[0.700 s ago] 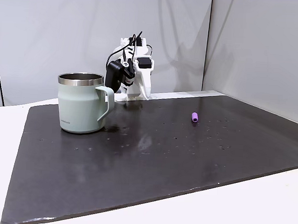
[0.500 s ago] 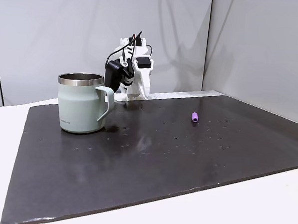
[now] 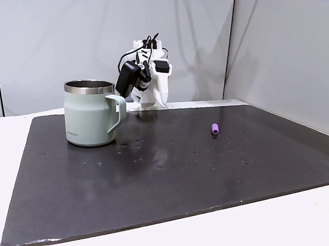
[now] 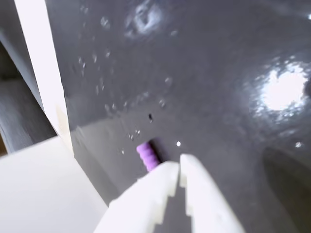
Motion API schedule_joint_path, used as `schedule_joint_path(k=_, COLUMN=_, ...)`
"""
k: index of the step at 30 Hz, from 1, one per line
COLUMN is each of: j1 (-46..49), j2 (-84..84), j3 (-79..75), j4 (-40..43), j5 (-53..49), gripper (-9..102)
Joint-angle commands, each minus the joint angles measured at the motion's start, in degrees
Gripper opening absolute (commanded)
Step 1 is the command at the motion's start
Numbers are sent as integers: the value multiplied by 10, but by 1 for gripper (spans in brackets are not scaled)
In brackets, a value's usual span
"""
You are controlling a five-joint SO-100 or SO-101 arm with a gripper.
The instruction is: Grasp a pengrip and put it in the cup.
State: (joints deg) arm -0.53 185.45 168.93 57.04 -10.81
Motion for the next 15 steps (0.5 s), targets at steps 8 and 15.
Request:
schedule_joint_path(k=8, j1=-98, j2=-294, j3=-331, j4=13, j5=-74, gripper=0)
schedule_joint_path(k=15, j1=-109, j2=-521, j3=-553, j4=71, j5=-113, gripper=2)
